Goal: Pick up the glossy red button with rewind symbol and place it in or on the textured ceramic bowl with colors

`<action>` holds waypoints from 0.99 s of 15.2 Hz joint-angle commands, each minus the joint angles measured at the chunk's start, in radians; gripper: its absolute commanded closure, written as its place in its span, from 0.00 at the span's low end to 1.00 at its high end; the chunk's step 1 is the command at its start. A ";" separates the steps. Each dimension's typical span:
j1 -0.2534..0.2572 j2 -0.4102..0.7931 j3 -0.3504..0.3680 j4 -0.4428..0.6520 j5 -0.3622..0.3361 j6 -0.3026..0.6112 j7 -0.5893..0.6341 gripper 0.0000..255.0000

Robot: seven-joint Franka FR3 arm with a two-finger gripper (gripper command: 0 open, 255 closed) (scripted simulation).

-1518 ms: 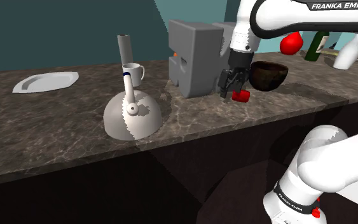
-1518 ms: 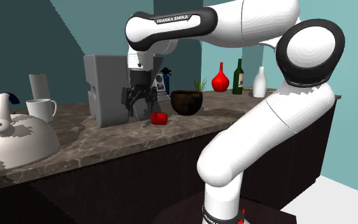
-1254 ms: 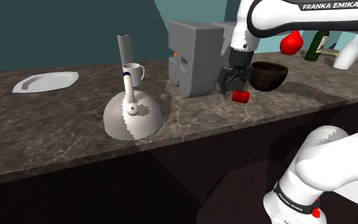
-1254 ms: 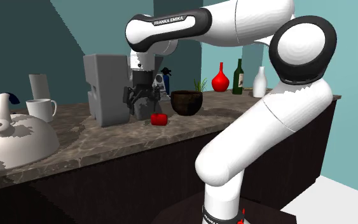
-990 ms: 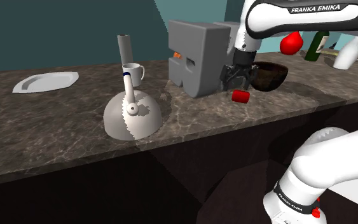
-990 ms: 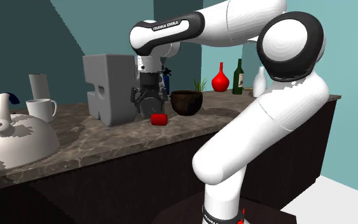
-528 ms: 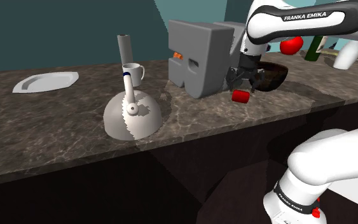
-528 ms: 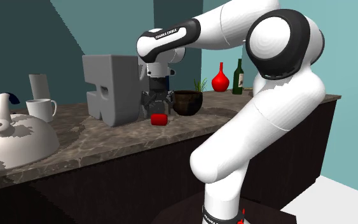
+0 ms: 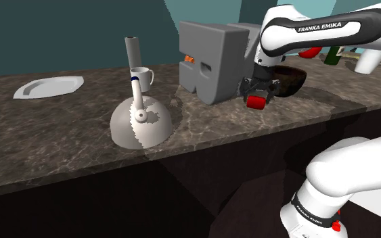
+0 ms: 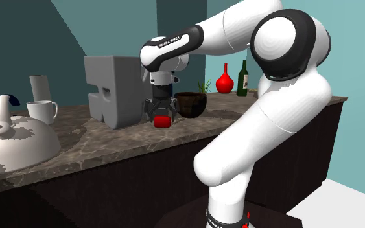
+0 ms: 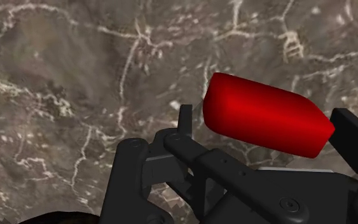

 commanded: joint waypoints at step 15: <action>0.000 -0.001 0.001 0.025 0.001 -0.026 0.000 1.00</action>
